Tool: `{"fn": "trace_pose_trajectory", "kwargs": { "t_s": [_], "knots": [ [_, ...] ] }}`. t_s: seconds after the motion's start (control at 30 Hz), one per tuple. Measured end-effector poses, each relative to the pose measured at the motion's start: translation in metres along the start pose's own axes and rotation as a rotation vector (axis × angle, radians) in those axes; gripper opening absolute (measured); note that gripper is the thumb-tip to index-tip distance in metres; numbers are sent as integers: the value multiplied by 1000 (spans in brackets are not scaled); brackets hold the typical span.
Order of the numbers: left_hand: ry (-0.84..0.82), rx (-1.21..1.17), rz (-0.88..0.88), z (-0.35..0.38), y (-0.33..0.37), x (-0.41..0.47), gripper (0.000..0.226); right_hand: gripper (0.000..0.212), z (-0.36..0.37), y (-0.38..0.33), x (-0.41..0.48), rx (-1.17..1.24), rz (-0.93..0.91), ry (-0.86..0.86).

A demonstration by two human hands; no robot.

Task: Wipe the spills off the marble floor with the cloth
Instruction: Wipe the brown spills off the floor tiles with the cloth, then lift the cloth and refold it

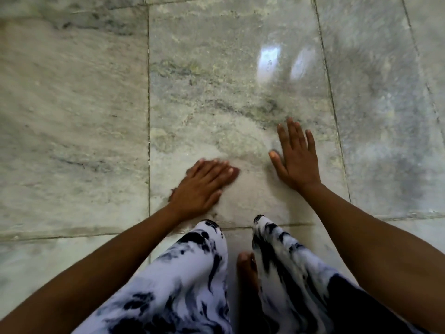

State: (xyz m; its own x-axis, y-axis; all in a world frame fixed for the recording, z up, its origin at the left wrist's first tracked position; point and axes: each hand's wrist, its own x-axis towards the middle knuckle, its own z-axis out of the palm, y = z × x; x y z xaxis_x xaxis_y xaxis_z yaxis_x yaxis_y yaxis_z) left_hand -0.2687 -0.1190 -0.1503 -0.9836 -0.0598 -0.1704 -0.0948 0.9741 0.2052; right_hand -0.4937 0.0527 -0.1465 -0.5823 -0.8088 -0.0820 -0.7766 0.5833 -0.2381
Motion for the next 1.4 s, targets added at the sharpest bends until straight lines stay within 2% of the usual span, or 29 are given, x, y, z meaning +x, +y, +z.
{"fn": "trace_pose_trajectory", "kwargs": {
  "t_s": [0.13, 0.23, 0.4, 0.47, 0.57, 0.77, 1.03, 1.1, 1.13, 1.2, 1.3, 1.4],
  "knots": [
    [77, 15, -338, -13, -57, -11, 55, 69, 11, -5, 1, 1, -4, -36],
    [159, -57, -601, -25, -91, 19, 57, 69, 13, -4, 2, 14, 9, -26],
    [239, -136, -788, -47, -113, 113, 58, 69, 11, -2, 3, 14, 2, -33],
    [242, -127, -737, -52, -102, 142, 59, 69, 11, -1, 3, 7, -1, -36],
    [217, -113, -512, -48, -69, 166, 59, 68, 13, 0, 3, 7, 0, -42],
    [179, -136, -169, -26, -29, 114, 53, 68, 12, -2, 4, 23, -4, -25],
    [227, -324, -148, -14, -21, 11, 38, 70, 5, -6, 2, 26, 5, -78],
    [282, -443, -150, -21, -12, 3, 33, 72, -2, -9, 7, -3, 8, -94],
    [303, -576, -196, -27, -7, 2, 32, 73, -4, -12, 10, -16, 9, -103],
    [338, -909, -361, -48, 0, 4, 30, 74, -13, -22, 18, -24, 1, -100],
    [427, -1269, -650, -94, -6, 18, 28, 77, -28, -46, 35, 60, -16, -73],
    [502, -1603, -769, -150, -29, 31, 28, 76, -58, -75, 62, 161, -72, -10]
  ]
}}
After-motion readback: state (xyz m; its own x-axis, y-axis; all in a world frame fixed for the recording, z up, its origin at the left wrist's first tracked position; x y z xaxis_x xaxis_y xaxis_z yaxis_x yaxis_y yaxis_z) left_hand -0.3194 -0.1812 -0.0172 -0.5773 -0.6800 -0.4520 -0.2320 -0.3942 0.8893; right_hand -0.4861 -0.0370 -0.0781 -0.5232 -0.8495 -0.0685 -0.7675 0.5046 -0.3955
